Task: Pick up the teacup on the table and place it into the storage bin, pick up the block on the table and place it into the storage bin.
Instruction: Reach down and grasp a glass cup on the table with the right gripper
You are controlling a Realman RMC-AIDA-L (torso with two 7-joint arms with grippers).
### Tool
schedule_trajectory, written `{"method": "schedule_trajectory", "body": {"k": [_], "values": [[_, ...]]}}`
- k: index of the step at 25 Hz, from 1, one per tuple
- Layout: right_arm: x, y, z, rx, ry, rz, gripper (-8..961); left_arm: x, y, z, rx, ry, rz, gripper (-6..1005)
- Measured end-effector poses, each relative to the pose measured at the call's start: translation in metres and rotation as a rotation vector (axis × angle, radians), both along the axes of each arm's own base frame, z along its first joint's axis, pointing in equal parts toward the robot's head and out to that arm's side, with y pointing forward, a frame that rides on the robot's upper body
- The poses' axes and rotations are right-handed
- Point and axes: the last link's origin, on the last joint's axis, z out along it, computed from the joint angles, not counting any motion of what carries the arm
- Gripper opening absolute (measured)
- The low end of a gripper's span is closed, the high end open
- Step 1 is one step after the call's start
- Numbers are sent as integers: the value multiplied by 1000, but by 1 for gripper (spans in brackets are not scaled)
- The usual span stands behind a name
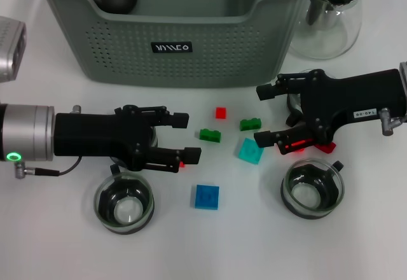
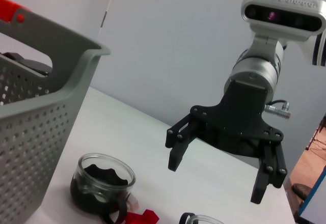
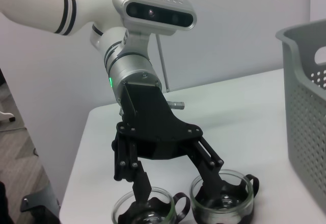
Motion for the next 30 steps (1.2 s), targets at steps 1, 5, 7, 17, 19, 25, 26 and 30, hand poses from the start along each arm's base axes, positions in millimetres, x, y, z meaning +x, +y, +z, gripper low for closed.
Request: {"method": "schedule_trajectory", "body": {"k": [1, 5, 7, 17, 19, 25, 26, 30], "values": [[1, 0, 0, 7, -1, -2, 945, 0, 0, 0, 1, -2, -1, 837], [6, 2, 3, 28, 9, -55, 945, 1, 0, 0, 2, -3, -9, 838], [10, 1, 5, 41, 19, -71, 945, 2, 0, 0, 0, -4, -13, 838], [16, -4, 1, 72, 12, -12, 944, 1, 0, -1, 17, -4, -27, 838], [17, -6, 0, 73, 11, -9, 944, 1, -1, -1, 15, 1, -27, 838], [13, -12, 14, 27, 16, 25, 944, -1, 0, -2, 24, 9, -24, 838], [13, -12, 14, 27, 16, 25, 944, -1, 1, -2, 24, 10, -25, 838], [4, -11, 34, 4, -32, 51, 945, 1, 2, -2, 22, 11, -31, 838]]}}
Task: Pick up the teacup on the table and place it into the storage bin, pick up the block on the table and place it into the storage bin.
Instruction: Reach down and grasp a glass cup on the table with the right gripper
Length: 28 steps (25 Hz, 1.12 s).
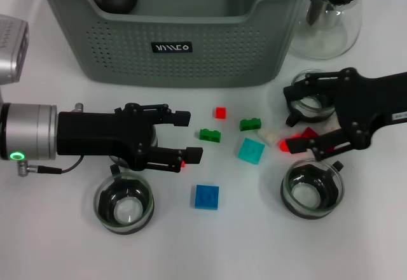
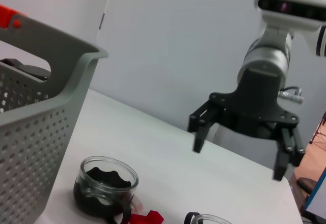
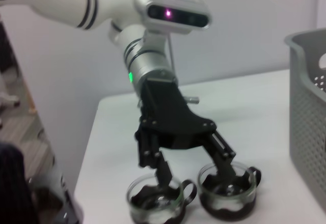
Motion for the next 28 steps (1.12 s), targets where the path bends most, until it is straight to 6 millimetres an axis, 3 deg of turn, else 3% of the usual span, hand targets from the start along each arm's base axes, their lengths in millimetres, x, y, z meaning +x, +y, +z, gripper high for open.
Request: {"method": "schedule_trajectory", "body": {"k": [3, 8, 16, 28], "values": [[-12, -3, 15, -23, -110, 50, 945, 1, 1, 0, -3, 1, 4, 838], [-26, -4, 18, -60, -263, 45, 944, 1, -1, -4, -12, 2, 6, 838], [-47, -15, -3, -180, -475, 38, 945, 0, -2, -9, -4, -1, 32, 838], [-43, -21, -23, -244, -717, -13, 940, -2, -4, -13, -4, -4, 60, 838]]}}
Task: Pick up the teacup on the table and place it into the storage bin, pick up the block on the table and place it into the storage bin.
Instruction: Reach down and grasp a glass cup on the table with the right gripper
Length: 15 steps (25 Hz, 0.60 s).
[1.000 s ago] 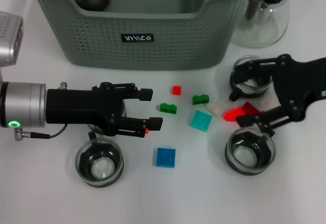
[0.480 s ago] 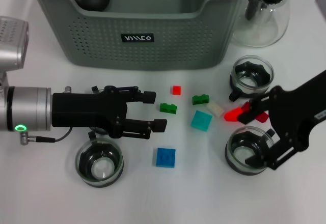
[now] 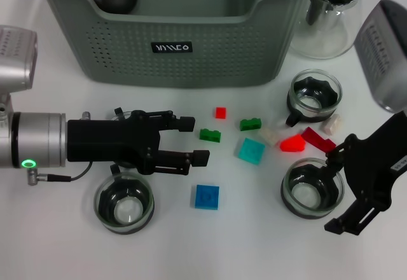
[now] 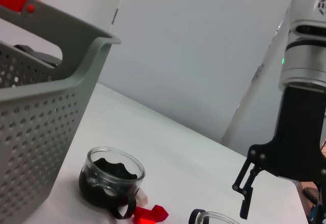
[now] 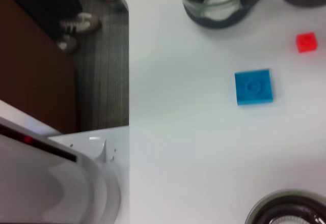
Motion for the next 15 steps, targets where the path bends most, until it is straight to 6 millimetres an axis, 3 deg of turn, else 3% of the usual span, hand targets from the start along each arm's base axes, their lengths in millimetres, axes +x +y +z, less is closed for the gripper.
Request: {"method": "schedule_trajectory", "body": {"k": [7, 12, 15], "values": [[-1, 0, -9, 2, -39, 1, 938, -1, -2, -3, -6, -3, 11, 838], [2, 0, -24, 3, -66, 22, 849, -4, -3, -4, -2, 2, 15, 838], [5, 0, -35, 0, -83, 38, 850, -5, -4, -4, 1, 5, 20, 838]]}}
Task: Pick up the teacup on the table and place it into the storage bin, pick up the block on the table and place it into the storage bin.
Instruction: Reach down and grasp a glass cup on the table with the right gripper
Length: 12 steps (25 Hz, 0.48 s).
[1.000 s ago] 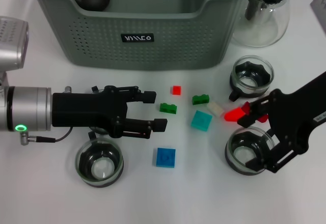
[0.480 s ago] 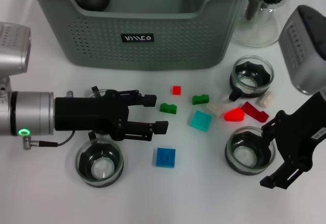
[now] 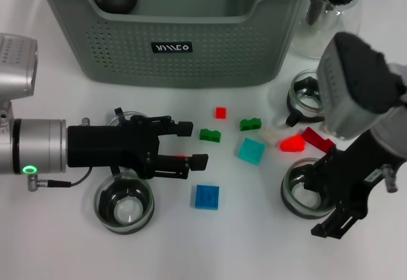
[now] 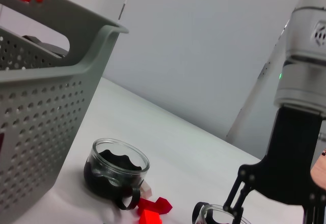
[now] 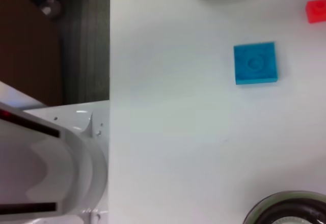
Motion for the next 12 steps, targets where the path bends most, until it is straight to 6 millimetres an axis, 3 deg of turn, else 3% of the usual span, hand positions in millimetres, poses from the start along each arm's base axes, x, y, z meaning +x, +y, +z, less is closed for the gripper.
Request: {"method": "schedule_trajectory", "body": {"k": [7, 12], "values": [[7, 2, -9, 14, -43, 26, 832, -1, -2, -1, 0, -1, 4, 839], [9, 1, -14, 6, -54, 32, 736, -1, -2, -1, -2, -1, 4, 839]]}}
